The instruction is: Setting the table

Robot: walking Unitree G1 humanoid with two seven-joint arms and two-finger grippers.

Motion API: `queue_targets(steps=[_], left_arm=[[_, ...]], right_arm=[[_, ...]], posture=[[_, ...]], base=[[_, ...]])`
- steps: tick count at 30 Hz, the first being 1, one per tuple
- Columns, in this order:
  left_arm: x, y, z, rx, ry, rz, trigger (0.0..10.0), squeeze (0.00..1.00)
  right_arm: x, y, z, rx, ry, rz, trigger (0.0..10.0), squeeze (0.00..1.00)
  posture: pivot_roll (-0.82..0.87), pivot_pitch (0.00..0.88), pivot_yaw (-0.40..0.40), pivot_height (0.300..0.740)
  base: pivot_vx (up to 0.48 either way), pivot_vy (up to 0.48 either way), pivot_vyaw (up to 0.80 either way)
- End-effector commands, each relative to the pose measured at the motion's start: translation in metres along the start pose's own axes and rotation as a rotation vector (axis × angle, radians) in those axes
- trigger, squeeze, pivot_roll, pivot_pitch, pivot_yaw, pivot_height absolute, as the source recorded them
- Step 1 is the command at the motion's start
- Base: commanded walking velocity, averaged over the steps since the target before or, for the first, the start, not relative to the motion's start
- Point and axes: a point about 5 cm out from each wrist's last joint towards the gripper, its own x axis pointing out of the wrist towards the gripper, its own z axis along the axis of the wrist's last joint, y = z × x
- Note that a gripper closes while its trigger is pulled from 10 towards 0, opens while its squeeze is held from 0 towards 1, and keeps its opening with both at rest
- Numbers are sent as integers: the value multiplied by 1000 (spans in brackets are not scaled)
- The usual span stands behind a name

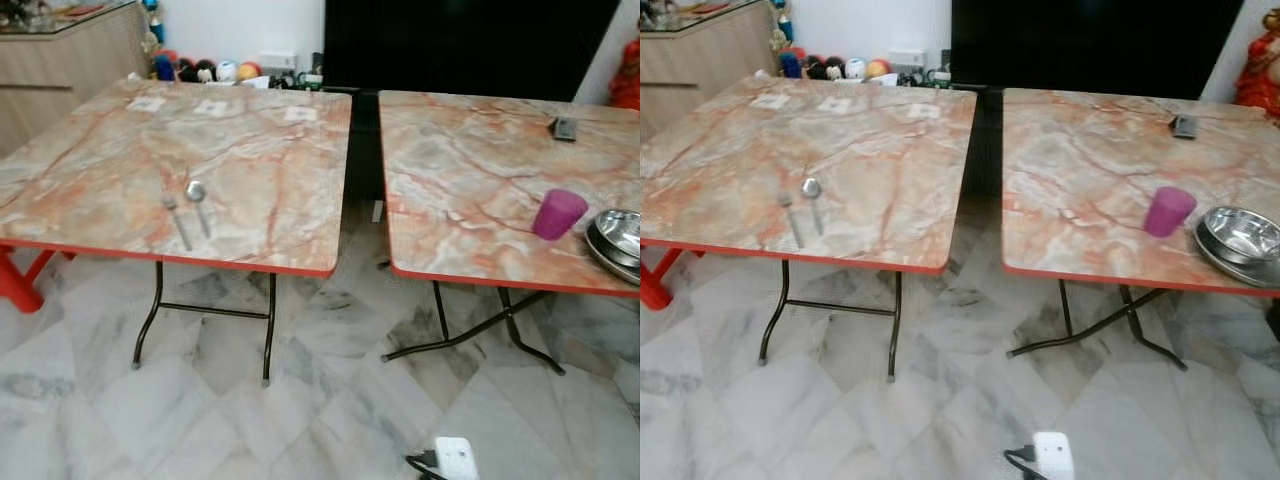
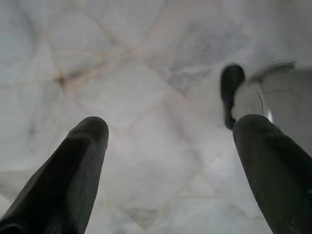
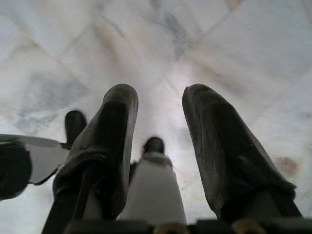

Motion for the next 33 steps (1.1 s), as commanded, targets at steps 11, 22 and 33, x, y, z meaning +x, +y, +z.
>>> queue_targets(steps=[11, 22, 33], left_arm=[[-1, -1, -6, -8, 15, -8, 10000, 0], [-2, 1, -8, -18, 19, -2, 10000, 0], [-3, 2, -12, -30, 24, 2, 10000, 0]], right_arm=[[-2, -10, -7, 19, 14, -31, 10000, 0], [-2, -10, -6, 25, 9, -32, 10000, 0], [-1, -10, -6, 23, 10, -30, 10000, 0]], posture=[[34, 28, 1, 740], [36, 51, -3, 740], [41, 60, -7, 740]], base=[[0, 311, 0], [0, 251, 0], [0, 239, 0]])
